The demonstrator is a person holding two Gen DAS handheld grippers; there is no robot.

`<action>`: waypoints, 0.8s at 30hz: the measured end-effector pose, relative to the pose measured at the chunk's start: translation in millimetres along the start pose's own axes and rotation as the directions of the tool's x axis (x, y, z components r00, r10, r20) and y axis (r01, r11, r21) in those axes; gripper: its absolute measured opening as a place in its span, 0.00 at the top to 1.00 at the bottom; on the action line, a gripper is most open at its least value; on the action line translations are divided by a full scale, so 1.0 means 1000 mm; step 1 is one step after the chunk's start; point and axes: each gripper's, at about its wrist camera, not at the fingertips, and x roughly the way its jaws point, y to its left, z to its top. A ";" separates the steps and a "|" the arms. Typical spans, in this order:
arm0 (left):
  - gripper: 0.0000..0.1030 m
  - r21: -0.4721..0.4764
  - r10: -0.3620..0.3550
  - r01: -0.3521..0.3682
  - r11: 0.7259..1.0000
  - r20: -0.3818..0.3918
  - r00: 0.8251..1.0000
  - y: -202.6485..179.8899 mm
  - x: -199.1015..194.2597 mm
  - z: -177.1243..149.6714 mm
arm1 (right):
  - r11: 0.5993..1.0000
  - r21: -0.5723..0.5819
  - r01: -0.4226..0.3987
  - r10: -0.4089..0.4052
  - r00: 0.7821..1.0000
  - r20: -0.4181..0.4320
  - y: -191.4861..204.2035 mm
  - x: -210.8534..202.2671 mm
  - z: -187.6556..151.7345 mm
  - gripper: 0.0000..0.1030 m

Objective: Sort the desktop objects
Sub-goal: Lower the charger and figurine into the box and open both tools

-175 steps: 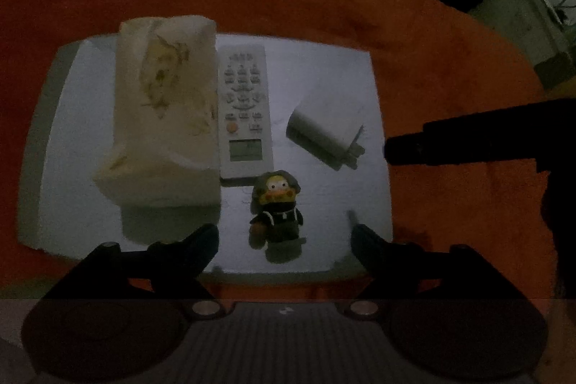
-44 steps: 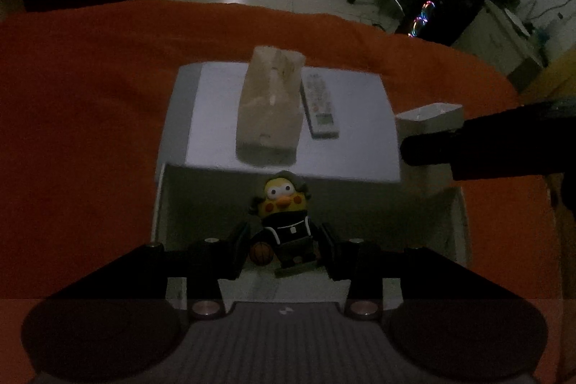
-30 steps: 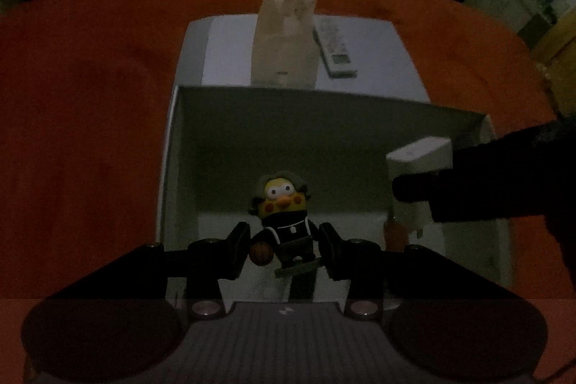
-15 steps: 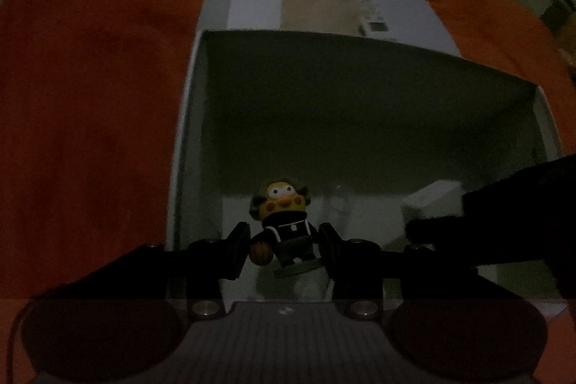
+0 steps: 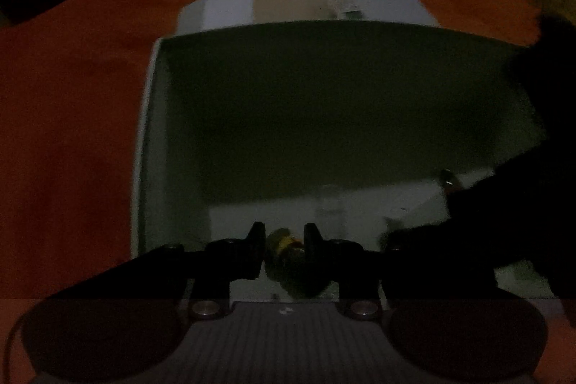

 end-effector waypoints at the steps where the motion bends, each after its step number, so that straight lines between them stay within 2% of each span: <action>1: 0.81 -0.012 0.005 -0.005 1.000 -0.010 1.000 0.002 0.003 0.000 | 1.000 0.000 0.002 -0.002 1.000 -0.001 0.000 0.000 0.000 0.42; 14: 0.80 0.000 0.007 -0.007 1.000 -0.031 0.999 0.000 0.005 -0.009 | 1.000 0.000 0.017 -0.017 1.000 -0.006 0.000 0.000 -0.003 0.42; 16: 0.76 -0.007 0.010 -0.011 1.000 -0.032 0.999 0.001 0.004 -0.009 | 1.000 -0.006 0.022 -0.022 1.000 -0.006 0.000 -0.001 -0.001 0.42; 20: 0.75 0.000 0.009 -0.009 1.000 -0.030 1.000 0.001 0.004 -0.009 | 1.000 0.002 0.031 -0.031 0.999 -0.012 0.000 0.000 -0.002 0.41; 24: 0.64 0.024 -0.001 0.002 1.000 -0.026 1.000 -0.003 0.001 -0.010 | 0.999 0.008 0.031 -0.031 0.999 -0.027 -0.001 -0.002 -0.002 0.41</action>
